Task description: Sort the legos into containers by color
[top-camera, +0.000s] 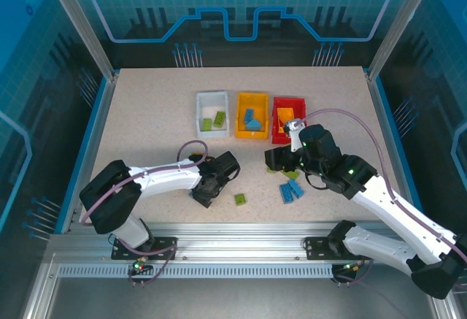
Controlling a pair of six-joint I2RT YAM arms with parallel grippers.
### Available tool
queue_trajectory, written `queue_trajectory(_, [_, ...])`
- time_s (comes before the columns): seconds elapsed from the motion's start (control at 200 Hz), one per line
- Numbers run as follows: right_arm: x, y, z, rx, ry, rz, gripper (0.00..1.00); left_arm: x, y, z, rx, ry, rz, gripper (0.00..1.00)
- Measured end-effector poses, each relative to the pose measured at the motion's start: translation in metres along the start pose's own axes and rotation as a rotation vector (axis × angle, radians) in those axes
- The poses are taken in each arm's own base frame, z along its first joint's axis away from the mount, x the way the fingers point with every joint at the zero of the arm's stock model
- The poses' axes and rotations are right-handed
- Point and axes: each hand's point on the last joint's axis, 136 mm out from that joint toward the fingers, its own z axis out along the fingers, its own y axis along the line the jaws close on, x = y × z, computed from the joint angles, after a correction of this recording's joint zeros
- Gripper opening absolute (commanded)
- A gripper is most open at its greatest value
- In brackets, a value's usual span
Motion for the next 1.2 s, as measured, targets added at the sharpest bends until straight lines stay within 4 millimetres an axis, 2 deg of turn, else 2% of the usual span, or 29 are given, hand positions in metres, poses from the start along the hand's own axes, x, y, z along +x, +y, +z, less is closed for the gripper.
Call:
queue_trajectory(0.13, [0.001,0.015,-0.002,-0.081,0.006,-0.002,0.71,-0.003,-0.001,0.002,-0.001,-0.008,-0.010,0.56])
queue_trajectory(0.25, [0.005,0.026,-0.006,-0.149,0.018,0.004,0.71,-0.003,-0.004,0.002,0.010,-0.008,-0.014,0.50])
queue_trajectory(0.48, [0.003,0.032,-0.017,-0.191,-0.005,0.012,0.71,-0.002,-0.006,0.004,0.016,-0.006,-0.007,0.39])
queue_trajectory(0.635, [0.001,0.033,-0.020,-0.194,-0.017,0.017,0.71,-0.003,-0.007,-0.001,0.028,-0.007,0.019,0.38])
queue_trajectory(0.71, [0.000,0.032,-0.023,-0.192,-0.028,0.018,0.71,-0.004,-0.013,-0.013,0.056,-0.017,0.049,0.38])
queue_trajectory(0.81, [-0.004,0.031,-0.028,-0.188,-0.056,0.020,0.71,-0.005,-0.039,-0.049,0.158,-0.025,0.109,0.38])
queue_trajectory(0.91, [-0.014,0.034,-0.033,-0.201,-0.100,0.026,0.72,-0.009,-0.078,-0.095,0.298,-0.036,0.183,0.38])
queue_trajectory(1.02, [-0.027,0.033,-0.033,-0.208,-0.146,0.050,0.73,-0.029,-0.120,-0.138,0.414,-0.071,0.253,0.39])
queue_trajectory(1.115, [-0.037,0.030,-0.026,-0.199,-0.157,0.075,0.73,-0.059,-0.149,-0.157,0.441,-0.109,0.314,0.40])
queue_trajectory(1.2, [-0.046,0.028,-0.017,-0.187,-0.154,0.090,0.72,-0.087,-0.177,-0.159,0.425,-0.161,0.391,0.40])
